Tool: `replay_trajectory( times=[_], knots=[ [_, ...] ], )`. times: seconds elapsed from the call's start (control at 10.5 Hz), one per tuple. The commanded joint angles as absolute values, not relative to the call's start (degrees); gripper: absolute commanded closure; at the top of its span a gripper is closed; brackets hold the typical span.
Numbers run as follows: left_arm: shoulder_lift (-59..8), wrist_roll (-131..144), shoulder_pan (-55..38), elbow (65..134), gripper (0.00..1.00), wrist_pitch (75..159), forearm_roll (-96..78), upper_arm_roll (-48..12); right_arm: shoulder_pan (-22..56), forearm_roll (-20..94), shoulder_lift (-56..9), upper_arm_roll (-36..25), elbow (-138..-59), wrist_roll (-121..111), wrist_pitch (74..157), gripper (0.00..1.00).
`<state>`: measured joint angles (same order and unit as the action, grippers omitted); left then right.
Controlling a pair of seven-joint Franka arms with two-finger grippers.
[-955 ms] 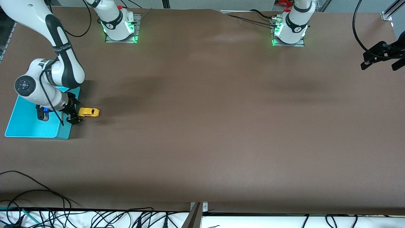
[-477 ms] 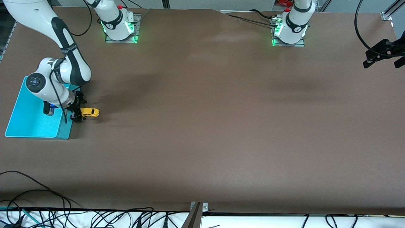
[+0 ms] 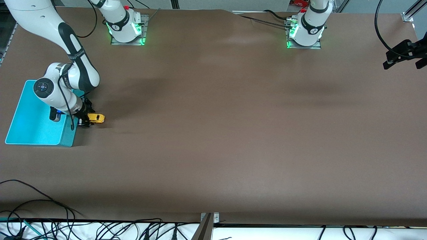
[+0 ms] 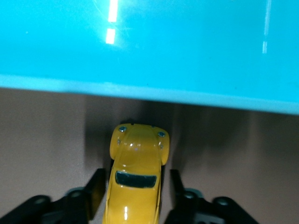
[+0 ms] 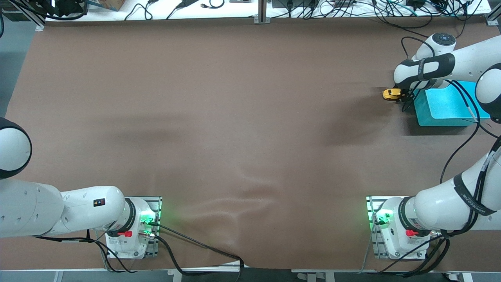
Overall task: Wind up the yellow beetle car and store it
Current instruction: 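Close the right gripper on the yellow car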
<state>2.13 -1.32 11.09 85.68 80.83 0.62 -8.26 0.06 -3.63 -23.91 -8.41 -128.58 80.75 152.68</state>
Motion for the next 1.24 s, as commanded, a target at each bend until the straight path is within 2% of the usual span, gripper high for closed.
replay_trajectory(
  times=[0.0,0.29,0.48,0.76,0.95,1.15],
  knots=[
    [1.6,-0.7,10.8,84.4,0.0,79.5,-0.2,-8.5,0.2,-3.1,-23.5,-8.0,-129.1,81.5,153.5,0.71],
    [1.7,-0.7,9.2,84.4,0.0,78.3,-0.3,-7.4,1.1,-3.2,-21.5,-7.2,-128.6,83.9,153.2,0.71],
    [1.6,-0.6,0.9,84.5,0.0,78.3,0.3,0.1,1.2,-3.3,-19.0,-6.9,-127.5,83.9,148.6,0.71],
    [1.6,-0.6,0.5,84.4,0.0,78.3,0.4,0.2,1.4,-4.3,-17.9,-6.9,-116.9,81.9,130.7,0.71],
    [1.5,-0.7,0.4,84.4,0.0,78.3,0.5,0.1,1.2,-4.4,-17.9,-7.8,-110.1,71.3,120.0,0.71],
    [1.5,-0.7,0.4,84.4,0.0,78.3,0.5,0.1,1.1,-5.6,-18.0,-11.3,-109.2,57.1,119.0,0.71]
  ],
)
